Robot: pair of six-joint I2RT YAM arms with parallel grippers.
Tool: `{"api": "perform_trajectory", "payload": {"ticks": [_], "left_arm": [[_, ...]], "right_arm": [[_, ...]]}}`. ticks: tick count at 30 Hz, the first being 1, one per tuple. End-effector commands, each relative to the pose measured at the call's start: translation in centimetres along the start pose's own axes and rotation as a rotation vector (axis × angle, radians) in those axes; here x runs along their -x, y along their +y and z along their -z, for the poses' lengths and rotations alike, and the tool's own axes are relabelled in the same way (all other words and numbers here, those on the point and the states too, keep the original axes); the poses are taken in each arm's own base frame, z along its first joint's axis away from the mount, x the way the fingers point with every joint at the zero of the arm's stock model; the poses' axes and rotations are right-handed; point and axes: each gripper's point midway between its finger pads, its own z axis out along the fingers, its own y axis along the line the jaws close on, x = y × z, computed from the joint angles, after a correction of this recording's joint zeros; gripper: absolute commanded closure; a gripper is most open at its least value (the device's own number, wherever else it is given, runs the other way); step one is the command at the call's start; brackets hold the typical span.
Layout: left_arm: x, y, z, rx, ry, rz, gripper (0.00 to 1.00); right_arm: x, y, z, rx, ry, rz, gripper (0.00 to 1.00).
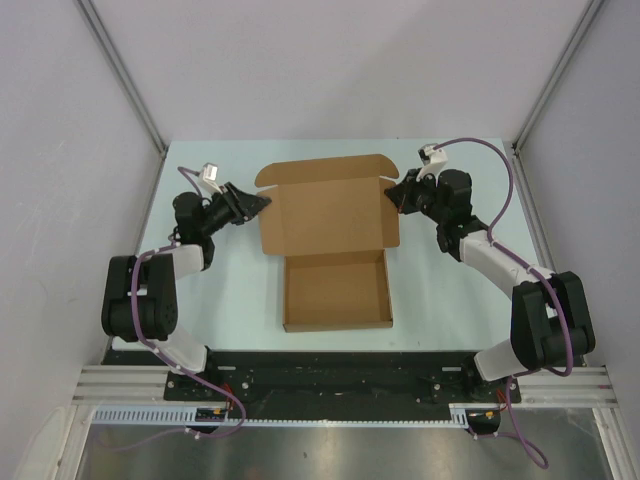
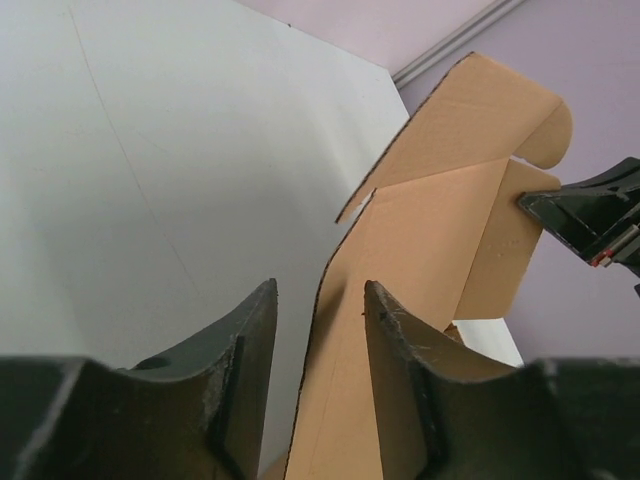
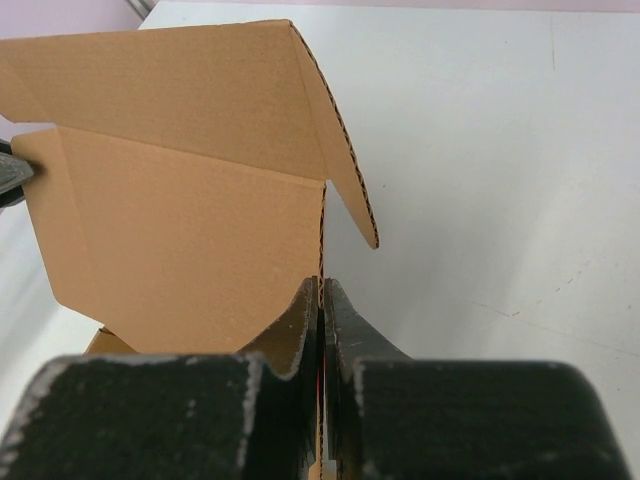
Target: Fold the paper box
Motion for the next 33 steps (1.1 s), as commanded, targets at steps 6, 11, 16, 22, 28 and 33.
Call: {"api": "perform_trajectory", "payload": {"ticks": [6,11,16,22,28,33], "left_arm": [[2.1,-3.3,-0.5,-0.075,-0.045,-0.123,0.76],[1.4,-5.3,-0.6,-0.024,-0.044,-0.251,0.88],[1.2,-7.6,0.4,0.041,-0.114,-0.351,0.93],[1.2,-9.2,1.4,0.166,-0.218,-0.416,0.94],[0.4,-8.6,1.9,0.349,-0.295,-0.482,0.98],[-0.8,-7.9,2.2,0.448,-0.336,-0.502,1.0]], "right_arm": [[1.1,1.1,0.7,0.001,-0.025,0.041,1.0],[1.4,1.0,1.4,-0.08,-0.032,0.062,1.0],[1.0,1.2,2.6,-0.224,-0.027,0.07,1.0],[0.2,2.6,3.6,-0.373,-0.041,0.105,1.0],[-1.9,1.9,4.0,-0.519,-0.025,0.088,1.0],[-3.2,2.8,4.6,-0.576,-0.036,0.121,1.0]]}}
